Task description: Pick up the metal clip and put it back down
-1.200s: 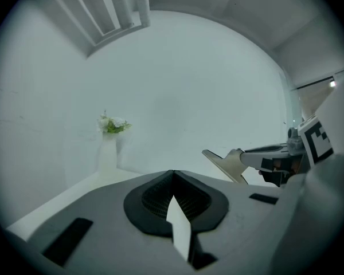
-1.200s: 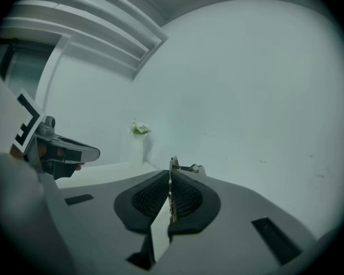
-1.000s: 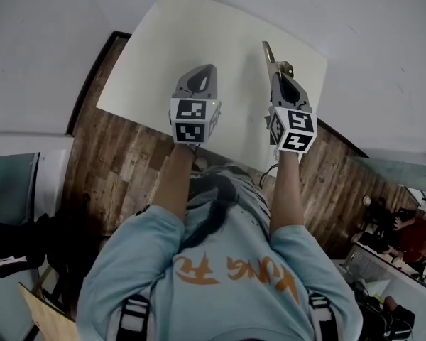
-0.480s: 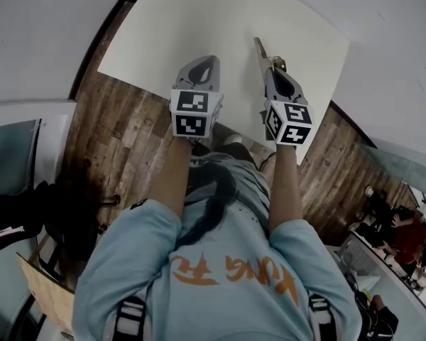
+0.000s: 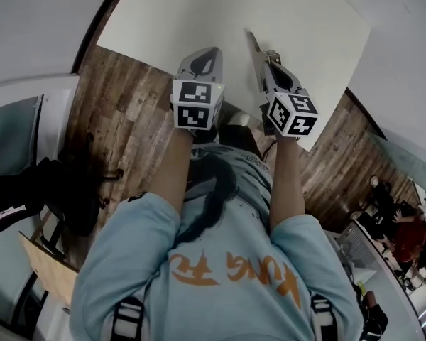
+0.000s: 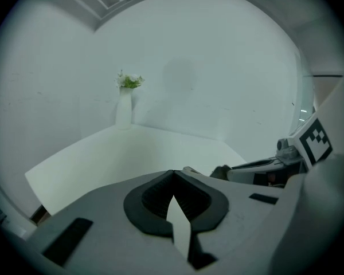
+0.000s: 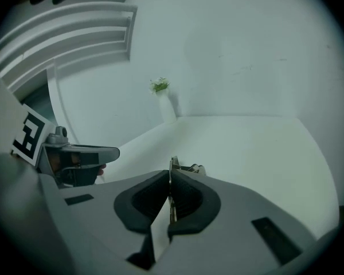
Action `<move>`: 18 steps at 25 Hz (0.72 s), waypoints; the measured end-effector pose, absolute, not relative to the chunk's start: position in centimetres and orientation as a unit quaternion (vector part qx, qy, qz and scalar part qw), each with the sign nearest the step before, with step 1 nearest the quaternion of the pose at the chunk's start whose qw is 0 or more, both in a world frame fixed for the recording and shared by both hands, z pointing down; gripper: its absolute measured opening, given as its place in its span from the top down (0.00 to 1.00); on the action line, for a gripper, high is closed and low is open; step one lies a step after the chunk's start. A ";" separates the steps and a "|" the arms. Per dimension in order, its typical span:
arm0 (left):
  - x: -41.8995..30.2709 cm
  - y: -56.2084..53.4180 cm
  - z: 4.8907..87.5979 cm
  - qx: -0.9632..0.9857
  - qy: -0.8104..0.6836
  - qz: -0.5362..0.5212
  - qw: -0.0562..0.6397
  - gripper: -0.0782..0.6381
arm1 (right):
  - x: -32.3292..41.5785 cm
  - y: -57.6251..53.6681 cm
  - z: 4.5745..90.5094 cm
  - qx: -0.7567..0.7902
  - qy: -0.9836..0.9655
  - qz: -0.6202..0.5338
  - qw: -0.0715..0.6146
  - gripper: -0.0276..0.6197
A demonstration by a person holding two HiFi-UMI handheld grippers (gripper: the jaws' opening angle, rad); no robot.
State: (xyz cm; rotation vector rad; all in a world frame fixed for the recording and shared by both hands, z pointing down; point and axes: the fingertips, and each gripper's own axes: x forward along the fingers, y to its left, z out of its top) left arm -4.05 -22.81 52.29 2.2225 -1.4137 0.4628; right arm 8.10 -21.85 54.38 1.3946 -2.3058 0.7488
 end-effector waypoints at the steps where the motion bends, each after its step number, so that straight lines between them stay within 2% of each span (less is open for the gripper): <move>1: -4.2 -22.7 52.7 0.807 -0.514 0.171 0.235 0.87 | 7.9 -21.6 54.8 0.486 -0.813 0.273 0.167 0.92; 18: -2.7 -22.3 56.0 0.805 -0.498 0.194 0.256 0.87 | 7.8 -19.9 57.9 0.462 -0.804 0.363 0.090 0.91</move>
